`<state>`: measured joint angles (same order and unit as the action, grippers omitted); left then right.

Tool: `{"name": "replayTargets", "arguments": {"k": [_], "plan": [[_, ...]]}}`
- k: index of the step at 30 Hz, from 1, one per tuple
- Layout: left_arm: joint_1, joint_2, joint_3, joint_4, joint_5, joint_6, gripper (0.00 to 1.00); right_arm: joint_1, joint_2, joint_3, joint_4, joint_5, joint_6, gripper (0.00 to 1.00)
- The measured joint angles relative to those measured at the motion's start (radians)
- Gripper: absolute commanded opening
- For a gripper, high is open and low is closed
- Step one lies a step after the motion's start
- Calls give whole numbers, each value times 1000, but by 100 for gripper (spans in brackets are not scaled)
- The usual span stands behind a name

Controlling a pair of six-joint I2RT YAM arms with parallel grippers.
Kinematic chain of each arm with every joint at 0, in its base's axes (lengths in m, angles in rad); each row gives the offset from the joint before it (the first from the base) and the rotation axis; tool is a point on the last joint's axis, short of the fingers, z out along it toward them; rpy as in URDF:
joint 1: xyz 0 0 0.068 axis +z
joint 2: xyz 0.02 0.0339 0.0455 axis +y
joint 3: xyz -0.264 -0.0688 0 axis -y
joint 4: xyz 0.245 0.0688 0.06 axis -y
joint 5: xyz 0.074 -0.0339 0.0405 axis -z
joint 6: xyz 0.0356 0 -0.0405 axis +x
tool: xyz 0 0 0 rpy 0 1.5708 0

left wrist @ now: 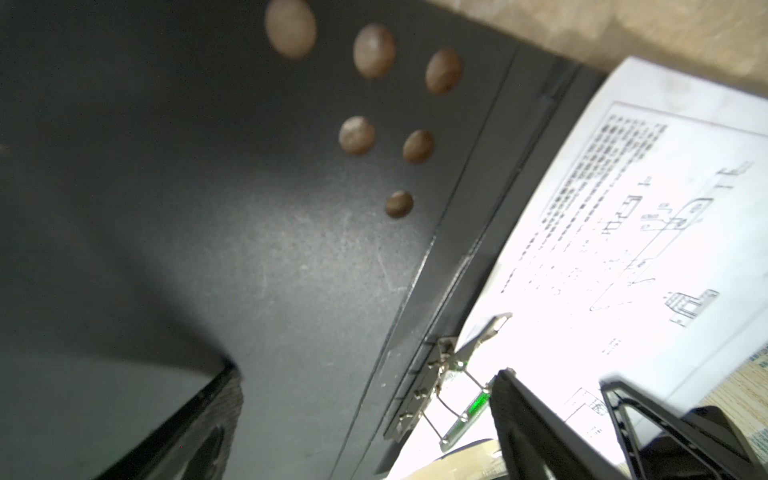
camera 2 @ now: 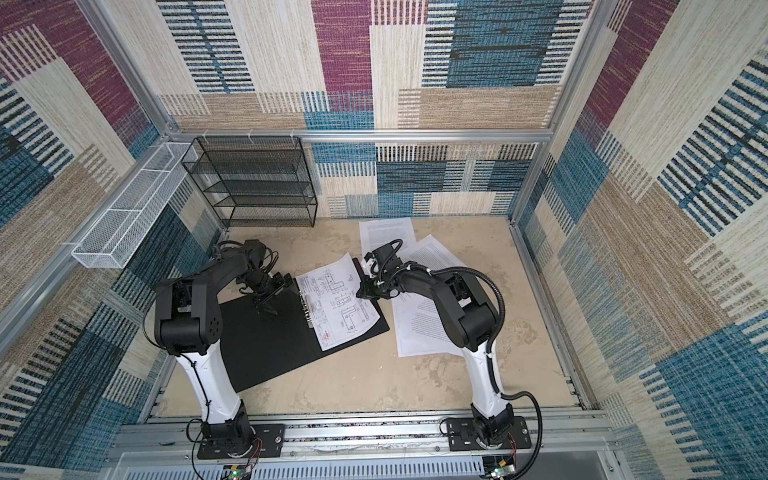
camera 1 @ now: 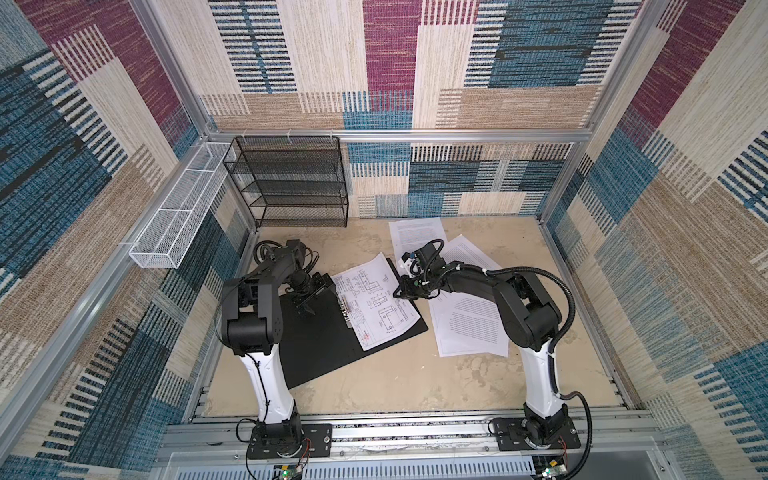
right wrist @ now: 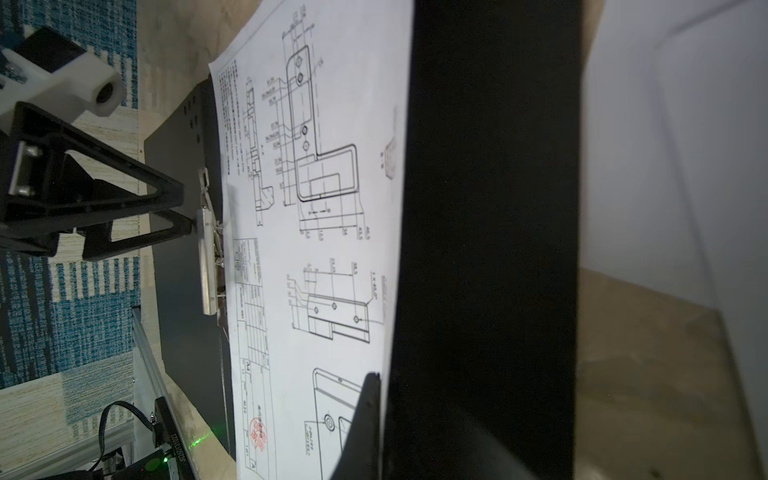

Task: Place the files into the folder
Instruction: 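Lay the drawing sheet onto the folder beside the clip with the right gripper, then release the sheet and move both grippers to the loose text pages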

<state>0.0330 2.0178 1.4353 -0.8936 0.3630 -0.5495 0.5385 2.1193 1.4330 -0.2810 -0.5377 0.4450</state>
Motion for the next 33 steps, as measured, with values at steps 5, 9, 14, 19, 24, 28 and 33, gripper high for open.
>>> {"name": "replayTargets", "arguments": {"k": [5, 9, 14, 19, 24, 28, 33], "plan": [[0, 0, -1, 0, 0, 0, 94, 2, -16, -22, 5, 7, 18, 0], [0, 4, -1, 0, 0, 0, 94, 3, -22, -28, 7, 13, 26, 0], [0, 5, -1, 0, 0, 0, 94, 3, -23, -29, 6, 15, 26, 3], [0, 6, 0, -1, 0, 0, 94, 4, -23, -31, 6, 27, 33, 21], [0, 10, 2, -2, 0, 0, 94, 4, -28, -30, -3, 57, 37, 35], [0, 11, 2, -2, 0, 0, 94, 4, -28, -23, -20, 79, 37, 43], [0, 13, 3, -3, 0, 0, 94, 13, -35, -16, -47, 121, 41, 52]]}}
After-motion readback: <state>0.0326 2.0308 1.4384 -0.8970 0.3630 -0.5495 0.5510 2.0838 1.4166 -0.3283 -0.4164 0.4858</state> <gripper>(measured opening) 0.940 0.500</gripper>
